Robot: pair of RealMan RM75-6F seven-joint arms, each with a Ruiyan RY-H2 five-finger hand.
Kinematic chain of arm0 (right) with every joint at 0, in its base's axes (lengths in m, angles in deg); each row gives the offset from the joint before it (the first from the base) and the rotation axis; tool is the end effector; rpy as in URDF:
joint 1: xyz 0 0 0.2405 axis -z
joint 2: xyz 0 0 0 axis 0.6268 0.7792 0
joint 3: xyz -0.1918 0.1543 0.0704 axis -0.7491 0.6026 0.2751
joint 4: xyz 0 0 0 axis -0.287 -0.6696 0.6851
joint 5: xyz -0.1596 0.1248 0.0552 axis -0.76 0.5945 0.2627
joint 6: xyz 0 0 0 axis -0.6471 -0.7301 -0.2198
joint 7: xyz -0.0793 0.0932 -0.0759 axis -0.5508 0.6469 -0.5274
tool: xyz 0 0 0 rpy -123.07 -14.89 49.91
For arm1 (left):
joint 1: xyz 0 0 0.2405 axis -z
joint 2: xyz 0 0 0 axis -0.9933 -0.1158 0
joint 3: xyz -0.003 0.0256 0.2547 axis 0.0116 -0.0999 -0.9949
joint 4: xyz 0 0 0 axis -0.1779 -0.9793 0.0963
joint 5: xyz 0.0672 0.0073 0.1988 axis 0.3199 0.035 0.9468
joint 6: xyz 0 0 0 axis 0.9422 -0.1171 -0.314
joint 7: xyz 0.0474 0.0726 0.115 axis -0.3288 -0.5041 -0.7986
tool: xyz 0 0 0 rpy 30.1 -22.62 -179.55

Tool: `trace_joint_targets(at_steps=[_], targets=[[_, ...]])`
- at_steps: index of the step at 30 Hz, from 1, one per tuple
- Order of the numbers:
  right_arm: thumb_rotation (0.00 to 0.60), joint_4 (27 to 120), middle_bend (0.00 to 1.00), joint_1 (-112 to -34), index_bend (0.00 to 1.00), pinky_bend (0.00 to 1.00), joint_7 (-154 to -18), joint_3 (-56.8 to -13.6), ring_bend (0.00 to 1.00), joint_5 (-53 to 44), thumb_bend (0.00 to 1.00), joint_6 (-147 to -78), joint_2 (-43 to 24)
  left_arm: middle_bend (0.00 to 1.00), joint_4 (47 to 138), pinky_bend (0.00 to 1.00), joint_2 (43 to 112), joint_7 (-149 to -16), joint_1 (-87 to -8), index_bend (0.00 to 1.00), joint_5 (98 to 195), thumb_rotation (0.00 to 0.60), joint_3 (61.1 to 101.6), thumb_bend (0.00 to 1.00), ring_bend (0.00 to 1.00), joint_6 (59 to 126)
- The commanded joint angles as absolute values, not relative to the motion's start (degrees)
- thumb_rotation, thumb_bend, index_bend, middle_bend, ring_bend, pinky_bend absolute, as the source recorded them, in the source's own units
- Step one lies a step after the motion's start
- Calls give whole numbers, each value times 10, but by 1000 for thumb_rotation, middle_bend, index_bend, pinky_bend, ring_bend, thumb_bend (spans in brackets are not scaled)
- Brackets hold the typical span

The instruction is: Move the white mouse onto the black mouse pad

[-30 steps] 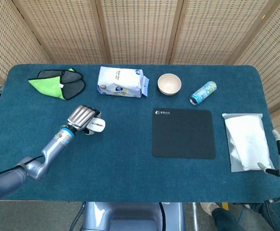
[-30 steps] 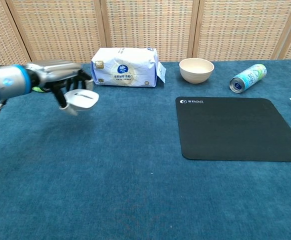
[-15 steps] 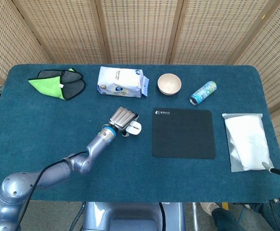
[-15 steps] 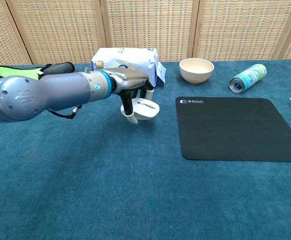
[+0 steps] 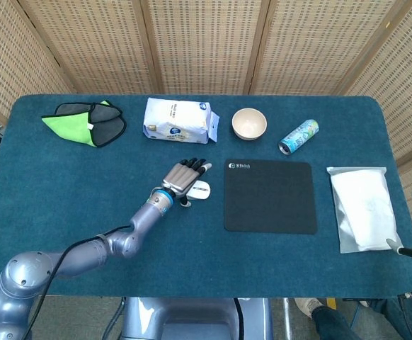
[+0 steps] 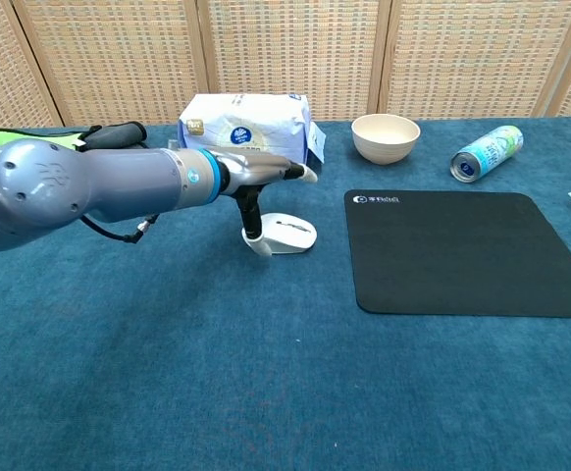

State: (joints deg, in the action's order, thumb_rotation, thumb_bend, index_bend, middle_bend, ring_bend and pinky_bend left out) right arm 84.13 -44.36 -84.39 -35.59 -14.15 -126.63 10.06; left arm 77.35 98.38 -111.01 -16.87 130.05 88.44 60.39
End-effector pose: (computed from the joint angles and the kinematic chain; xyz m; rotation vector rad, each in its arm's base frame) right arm -0.3590 -0.2084 0.1930 1.1662 -0.9390 0.7873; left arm -0.0546 0.4219 -0.0986 -2.1037 -0.8735 -0.7005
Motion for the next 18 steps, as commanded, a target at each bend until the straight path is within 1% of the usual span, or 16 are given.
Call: trace_joint_targets(at_steps=[1,4,6,7,9,10,15,17,18], targets=[[600,843,0,-443,0,0,-845,-356,0,-143,0,-1269,100,0,850,64,932,-1069,-201,0,1331,600,888,0,0,646],[600,846,0,-443,0,0,-850,-359,0,-148,0,-1272,100,0,926,38,874,-1036,-240,0,1382,600,889,0,0,701],[600,850,0,-443,0,0,-857,-362,0,-153,0,-1274,100,0,975,37,829,-1020,-270,0,1415,600,885,0,0,744],[600,857,0,-444,0,0,-866,-367,0,-165,0,-1276,100,0,1028,32,765,-1019,-319,0,1433,600,877,0,0,810],[600,863,0,-447,0,0,-877,-368,0,-170,0,-1278,98,0,1099,12,693,-1018,-369,0,1457,600,858,0,0,862],[600,865,0,-450,0,0,-879,-367,0,-172,0,-1277,97,0,1116,4,672,-1017,-386,0,1463,600,852,0,0,882],[600,874,0,-474,0,0,-911,-361,0,-189,0,-1270,94,0,1158,0,613,-995,-479,0,1482,600,825,0,0,991],[600,881,0,-490,0,0,-926,-359,0,-199,0,-1257,94,0,1164,0,601,-988,-508,0,1485,600,814,0,0,1019],[600,891,0,-506,0,0,-932,-358,0,-207,0,-1238,96,0,1171,0,591,-984,-531,0,1482,600,805,0,0,1038]])
